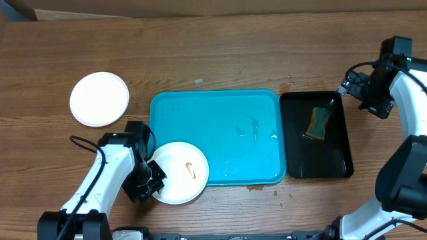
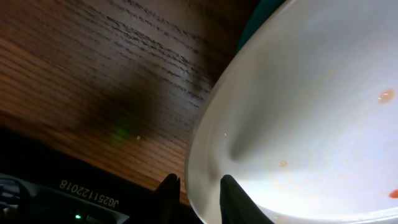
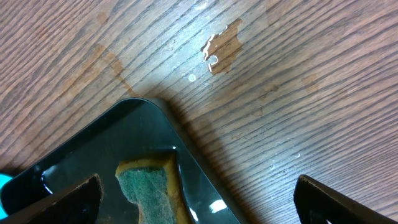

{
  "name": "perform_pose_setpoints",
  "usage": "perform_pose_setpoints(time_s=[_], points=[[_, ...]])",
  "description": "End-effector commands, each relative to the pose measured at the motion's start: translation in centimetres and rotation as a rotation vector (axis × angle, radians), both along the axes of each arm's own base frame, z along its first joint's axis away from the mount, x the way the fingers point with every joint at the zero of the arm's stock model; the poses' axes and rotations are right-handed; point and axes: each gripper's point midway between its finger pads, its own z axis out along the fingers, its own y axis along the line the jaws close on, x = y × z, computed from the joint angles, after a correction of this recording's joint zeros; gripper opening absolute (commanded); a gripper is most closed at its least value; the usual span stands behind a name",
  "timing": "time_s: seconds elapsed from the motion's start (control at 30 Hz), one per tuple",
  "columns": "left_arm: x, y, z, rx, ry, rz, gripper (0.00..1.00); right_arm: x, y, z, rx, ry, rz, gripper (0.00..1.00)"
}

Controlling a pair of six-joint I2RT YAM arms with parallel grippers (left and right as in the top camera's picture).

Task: Clean dirty plates on tray and stack at the side
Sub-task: 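Grasp the white plate rim and drag it up onto the teal tray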

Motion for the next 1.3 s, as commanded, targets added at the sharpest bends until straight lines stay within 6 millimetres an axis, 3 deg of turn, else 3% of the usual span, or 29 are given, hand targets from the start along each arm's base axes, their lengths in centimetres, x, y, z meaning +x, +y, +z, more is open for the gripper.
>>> perform_pose_setpoints(time_s=[0.0, 0.23, 0.6, 0.9, 1.27], points=[[0.0, 0.3, -0.2, 0.017, -0.02, 0.002, 0.22, 0.6, 0.0, 1.4, -0.007, -0.044, 0.0, 1.0], [0.3, 0.3, -0.3, 0.016, -0.031, 0.001, 0.1, 0.6, 0.0, 1.4, -0.007, -0.044, 0.0, 1.0], [2.1, -0.7, -0.5, -0.06, -0.112, -0.057, 0.04, 0.6, 0.0, 1.4, -0.007, -0.044, 0.0, 1.0], [5.6, -1.3, -0.8, -0.078, -0.263, -0.094, 0.04, 0.6, 0.0, 1.4, -0.006, -0.044, 0.0, 1.0], [11.4, -6.2, 0.3, -0.204, -0.537, -0.234, 0.04, 0.6, 0.0, 1.4, -0.007, -0.044, 0.0, 1.0]])
